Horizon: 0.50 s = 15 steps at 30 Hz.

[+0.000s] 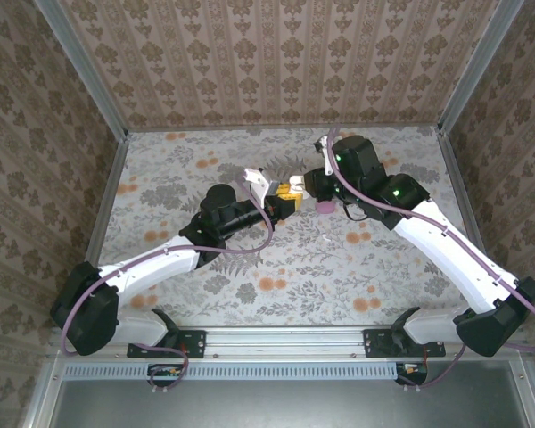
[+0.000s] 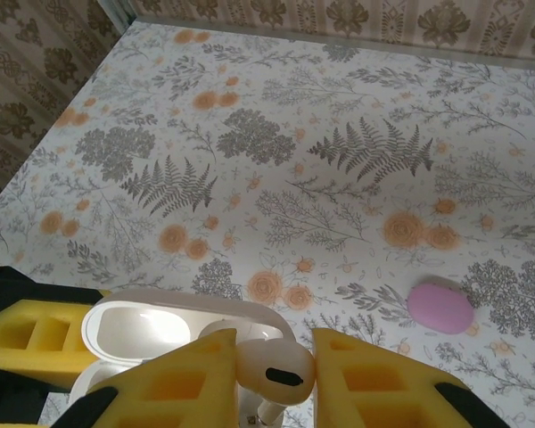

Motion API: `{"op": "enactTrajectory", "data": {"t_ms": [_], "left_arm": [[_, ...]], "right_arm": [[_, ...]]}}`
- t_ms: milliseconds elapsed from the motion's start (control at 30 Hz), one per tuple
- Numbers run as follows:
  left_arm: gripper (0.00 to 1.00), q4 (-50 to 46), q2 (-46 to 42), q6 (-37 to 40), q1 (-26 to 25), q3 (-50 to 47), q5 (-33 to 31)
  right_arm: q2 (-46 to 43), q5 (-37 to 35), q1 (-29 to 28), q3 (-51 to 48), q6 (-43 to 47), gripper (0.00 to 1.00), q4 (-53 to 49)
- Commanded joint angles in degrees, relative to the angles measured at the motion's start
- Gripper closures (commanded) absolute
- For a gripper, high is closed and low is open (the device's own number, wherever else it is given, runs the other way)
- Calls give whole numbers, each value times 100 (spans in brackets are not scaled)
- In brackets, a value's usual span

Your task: Insert wireless bluetooth earbuds into charging case

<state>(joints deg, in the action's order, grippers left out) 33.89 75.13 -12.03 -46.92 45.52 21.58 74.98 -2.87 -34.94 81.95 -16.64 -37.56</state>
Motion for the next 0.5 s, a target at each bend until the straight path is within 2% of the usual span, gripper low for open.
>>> {"op": "enactTrajectory", "data": {"t_ms": [0,467], "left_arm": [[81,267,-175,-80,-42,238,39],[80,276,-218,-120,-44,260,-97]], "right_arm": [[19,-121,-57,-72,-18,76,133],[-136,28,-145,-336,13,76,317]]}}
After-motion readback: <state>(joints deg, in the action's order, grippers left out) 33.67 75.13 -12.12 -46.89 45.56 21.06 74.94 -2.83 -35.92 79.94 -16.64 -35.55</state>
